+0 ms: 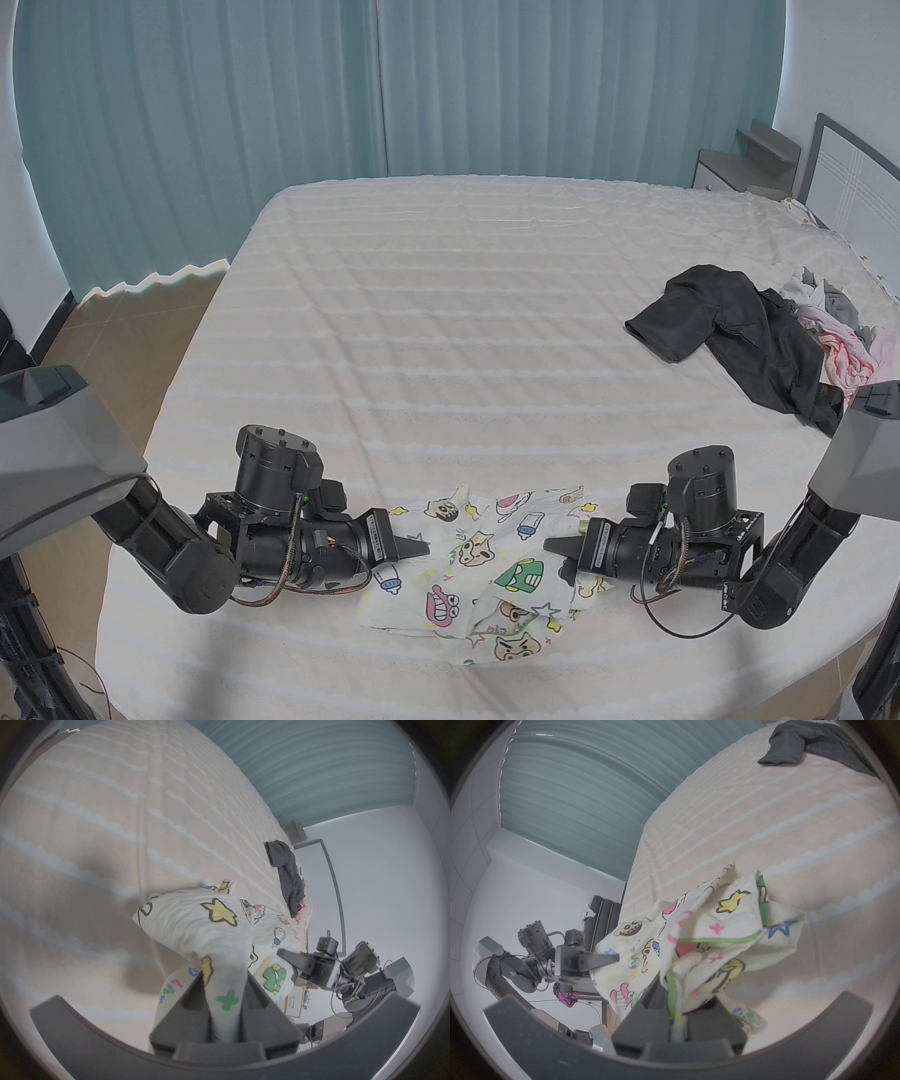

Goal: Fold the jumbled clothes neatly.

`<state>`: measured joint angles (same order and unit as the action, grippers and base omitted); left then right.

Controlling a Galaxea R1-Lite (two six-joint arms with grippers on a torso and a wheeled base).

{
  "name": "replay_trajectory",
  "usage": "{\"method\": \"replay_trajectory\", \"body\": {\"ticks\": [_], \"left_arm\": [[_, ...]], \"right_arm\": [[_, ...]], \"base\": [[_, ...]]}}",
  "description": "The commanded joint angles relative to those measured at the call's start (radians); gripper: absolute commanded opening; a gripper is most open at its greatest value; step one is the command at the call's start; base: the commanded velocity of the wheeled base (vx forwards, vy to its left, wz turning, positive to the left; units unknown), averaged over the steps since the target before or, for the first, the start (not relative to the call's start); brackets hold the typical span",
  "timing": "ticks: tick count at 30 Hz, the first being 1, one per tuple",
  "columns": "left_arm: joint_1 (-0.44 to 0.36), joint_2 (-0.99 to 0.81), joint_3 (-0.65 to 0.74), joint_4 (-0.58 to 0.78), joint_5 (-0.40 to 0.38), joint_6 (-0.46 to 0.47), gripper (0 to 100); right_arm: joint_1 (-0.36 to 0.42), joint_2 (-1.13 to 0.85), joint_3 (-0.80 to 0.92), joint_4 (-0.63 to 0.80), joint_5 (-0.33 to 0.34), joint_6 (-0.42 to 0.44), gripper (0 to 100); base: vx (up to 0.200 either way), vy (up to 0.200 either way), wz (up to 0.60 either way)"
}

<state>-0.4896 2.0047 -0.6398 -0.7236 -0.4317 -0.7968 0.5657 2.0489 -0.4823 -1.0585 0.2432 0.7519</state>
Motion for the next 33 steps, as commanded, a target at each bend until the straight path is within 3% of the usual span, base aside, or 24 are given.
{"method": "replay_trajectory", "body": {"ticks": [1, 15, 33], "left_arm": [[-0.02, -0.047, 0.003, 0.004, 0.001, -0.001, 0], [-0.13, -0.053, 0.008, 0.004, 0.065, -0.001, 0], [-0.144, -0.038, 0.012, 0.001, 0.085, -0.027, 0]], "right_arm": [[0.003, -0.035, 0.013, -0.001, 0.001, 0.0, 0], [-0.009, -0.107, 0.082, -0.003, -0.005, 0.0, 0], [-0.035, -0.099, 0.113, -0.003, -0.007, -0.003, 0]], "base": [[0.0, -0.2, 0.0], [0.0, -0.2, 0.0], [0.0, -0.2, 0.0]]}}
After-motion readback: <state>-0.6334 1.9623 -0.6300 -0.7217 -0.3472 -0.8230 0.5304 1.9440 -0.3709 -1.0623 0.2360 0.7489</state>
